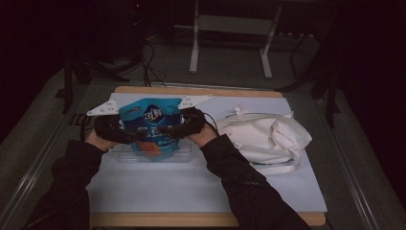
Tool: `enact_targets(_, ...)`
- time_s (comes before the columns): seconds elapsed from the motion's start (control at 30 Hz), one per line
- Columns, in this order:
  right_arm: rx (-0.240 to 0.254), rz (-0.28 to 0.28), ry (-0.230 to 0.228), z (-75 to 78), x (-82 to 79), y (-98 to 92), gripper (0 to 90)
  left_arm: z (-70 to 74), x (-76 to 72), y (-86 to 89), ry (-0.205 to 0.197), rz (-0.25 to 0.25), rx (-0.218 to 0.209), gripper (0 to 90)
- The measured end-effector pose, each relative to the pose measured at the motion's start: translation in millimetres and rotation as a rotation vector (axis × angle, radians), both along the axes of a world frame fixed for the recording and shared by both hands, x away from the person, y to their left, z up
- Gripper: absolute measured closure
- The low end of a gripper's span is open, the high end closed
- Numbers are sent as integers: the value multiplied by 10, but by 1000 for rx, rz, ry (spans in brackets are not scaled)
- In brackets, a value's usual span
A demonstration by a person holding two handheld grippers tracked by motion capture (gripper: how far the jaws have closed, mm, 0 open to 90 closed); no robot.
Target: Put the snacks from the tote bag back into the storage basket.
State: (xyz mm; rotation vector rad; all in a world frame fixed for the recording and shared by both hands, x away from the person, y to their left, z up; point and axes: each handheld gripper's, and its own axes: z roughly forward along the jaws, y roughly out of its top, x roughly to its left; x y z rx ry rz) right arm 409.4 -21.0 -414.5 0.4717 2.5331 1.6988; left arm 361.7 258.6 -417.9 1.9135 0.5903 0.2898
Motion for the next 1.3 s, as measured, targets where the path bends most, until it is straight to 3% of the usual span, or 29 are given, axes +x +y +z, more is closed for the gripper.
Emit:
enact_targets(0.1,-11,-24,-15,14,0,-8,175,16,-4,-10,6,27,10,111)
enact_targets(0.13,-4,-29,-19,29,3,-29,176,22,-6,-7,12,21,1,21)
enact_targets(0.33,-13,-82,-59,91,6,-100,180,27,-88,24,-13,78,22,14)
enact_targets(0.43,-12,-80,-59,102,-1,-128,179,4,-140,50,-27,101,26,14)
enact_targets(0.7,-38,-67,-78,120,-69,-226,179,-40,-305,94,-28,125,14,15)
enact_targets(0.77,-38,-73,-77,108,-80,-262,179,-63,-353,111,-38,142,-9,15)
enact_targets(0.93,-49,-86,-67,65,-101,-367,179,-157,-446,138,-25,166,1,14)
enact_targets(1.13,-56,-102,-67,31,-156,-519,180,-257,-584,149,-10,180,-23,15)
enact_targets(1.3,-67,-114,-68,-9,-214,-639,181,-333,-705,95,2,203,4,15)
